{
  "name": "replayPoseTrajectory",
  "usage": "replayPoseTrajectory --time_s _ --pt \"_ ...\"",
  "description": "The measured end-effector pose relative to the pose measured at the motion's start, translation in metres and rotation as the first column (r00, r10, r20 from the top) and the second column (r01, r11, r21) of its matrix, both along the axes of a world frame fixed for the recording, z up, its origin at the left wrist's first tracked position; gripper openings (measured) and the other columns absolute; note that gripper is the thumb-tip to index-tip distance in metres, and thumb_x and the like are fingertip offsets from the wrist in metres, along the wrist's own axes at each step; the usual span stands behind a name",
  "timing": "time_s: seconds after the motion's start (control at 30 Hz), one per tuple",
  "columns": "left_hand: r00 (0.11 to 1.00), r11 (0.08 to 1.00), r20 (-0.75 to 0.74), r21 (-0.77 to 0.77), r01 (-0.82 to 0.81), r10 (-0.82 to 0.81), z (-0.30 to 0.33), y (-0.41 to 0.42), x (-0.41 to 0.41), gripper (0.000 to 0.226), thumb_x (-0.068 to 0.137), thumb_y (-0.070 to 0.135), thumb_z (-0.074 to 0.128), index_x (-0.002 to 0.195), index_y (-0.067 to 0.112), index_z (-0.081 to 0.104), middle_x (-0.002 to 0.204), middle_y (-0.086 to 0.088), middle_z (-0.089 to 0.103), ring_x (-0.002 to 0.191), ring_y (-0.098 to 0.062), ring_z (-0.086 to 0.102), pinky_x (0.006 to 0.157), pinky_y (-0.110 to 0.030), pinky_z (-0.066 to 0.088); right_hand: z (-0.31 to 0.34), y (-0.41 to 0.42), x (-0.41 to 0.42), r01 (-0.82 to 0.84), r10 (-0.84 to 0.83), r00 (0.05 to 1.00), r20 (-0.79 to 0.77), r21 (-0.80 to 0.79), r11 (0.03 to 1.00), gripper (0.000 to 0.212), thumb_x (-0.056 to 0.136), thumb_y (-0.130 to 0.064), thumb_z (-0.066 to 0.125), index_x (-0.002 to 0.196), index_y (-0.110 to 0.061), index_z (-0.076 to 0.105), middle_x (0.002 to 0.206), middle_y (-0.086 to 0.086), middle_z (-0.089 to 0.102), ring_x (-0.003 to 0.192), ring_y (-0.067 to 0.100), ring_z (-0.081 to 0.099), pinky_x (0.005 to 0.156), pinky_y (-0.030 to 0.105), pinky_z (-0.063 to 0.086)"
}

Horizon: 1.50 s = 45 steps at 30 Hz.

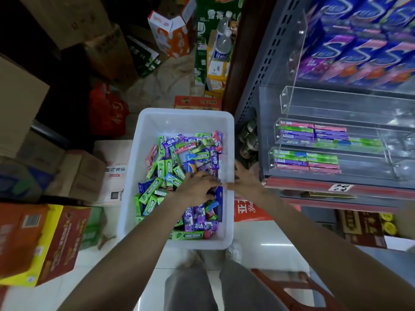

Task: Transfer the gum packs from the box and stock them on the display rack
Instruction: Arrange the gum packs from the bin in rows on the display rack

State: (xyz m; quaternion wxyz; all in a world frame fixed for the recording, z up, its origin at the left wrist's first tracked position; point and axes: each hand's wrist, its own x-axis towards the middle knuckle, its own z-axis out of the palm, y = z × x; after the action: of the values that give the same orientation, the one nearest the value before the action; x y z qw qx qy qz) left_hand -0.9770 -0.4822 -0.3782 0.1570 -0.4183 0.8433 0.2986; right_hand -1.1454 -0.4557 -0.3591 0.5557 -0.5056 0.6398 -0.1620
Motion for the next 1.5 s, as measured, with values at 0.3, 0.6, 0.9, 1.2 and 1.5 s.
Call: replayPoseTrajectory --time_s 0.3,0.6,0.9,1.2,1.5 --pt "0.955 0.992 -0.267 0.035 -0.124 0.129 -0.007 0.000 0.010 0.035 0.074 0.028 0.076 0.105 0.022 0.062 0.109 0.010 0.061 0.110 -0.011 0.046 0.089 -0.031 0.031 0.000 0.001 0.000 0.046 -0.046 0.999 0.017 0.011 0.999 0.075 0.083 -0.006 0.067 0.144 -0.023 0.026 0.127 0.010 0.057 0.112 0.025 0.057 0.096 0.044 0.049" --pt "0.412 0.695 -0.574 0.461 -0.551 0.707 0.016 0.012 0.039 0.020 0.079 0.004 0.071 0.090 0.011 0.056 0.090 0.004 0.062 0.086 -0.012 0.062 0.083 -0.020 0.048 0.002 -0.001 0.006 0.011 -0.016 0.987 -0.158 -0.034 0.999 0.068 0.084 -0.010 0.067 0.141 -0.016 0.030 0.124 0.010 0.059 0.109 0.029 0.060 0.091 0.038 0.049" --pt "0.115 0.434 -0.594 0.427 -0.794 0.796 0.013 -0.001 0.053 0.022 0.082 0.019 0.072 0.087 0.009 0.052 0.083 0.001 0.058 0.083 -0.014 0.057 0.077 -0.018 0.047 0.015 0.002 0.022 -0.218 0.045 0.833 -0.551 -0.253 0.943 0.077 0.089 -0.011 0.060 0.149 -0.010 0.013 0.153 0.008 0.015 0.140 0.025 0.020 0.112 0.032 0.027" --pt "-0.252 0.077 -0.383 0.665 -0.742 0.889 0.017 -0.009 0.093 0.015 0.090 0.012 0.062 0.100 0.001 0.058 0.096 -0.017 0.057 0.087 -0.026 0.059 0.053 -0.017 0.055 -0.007 -0.035 0.082 -0.396 0.307 0.854 -0.420 -0.141 0.908 0.035 0.094 -0.003 0.049 0.129 -0.004 0.050 0.120 0.018 0.056 0.106 0.030 0.055 0.084 0.027 0.041" --pt "-0.325 0.045 -0.329 0.760 -0.648 0.887 0.030 -0.004 0.119 0.010 0.091 0.009 0.059 0.099 0.010 0.054 0.085 -0.001 0.064 0.063 -0.003 0.066 0.056 -0.015 0.054 -0.040 -0.046 0.118 -0.057 0.018 0.885 -0.465 -0.071 0.996 0.044 0.094 -0.012 0.053 0.132 -0.001 0.034 0.124 0.027 0.048 0.105 0.038 0.054 0.079 0.037 0.045"
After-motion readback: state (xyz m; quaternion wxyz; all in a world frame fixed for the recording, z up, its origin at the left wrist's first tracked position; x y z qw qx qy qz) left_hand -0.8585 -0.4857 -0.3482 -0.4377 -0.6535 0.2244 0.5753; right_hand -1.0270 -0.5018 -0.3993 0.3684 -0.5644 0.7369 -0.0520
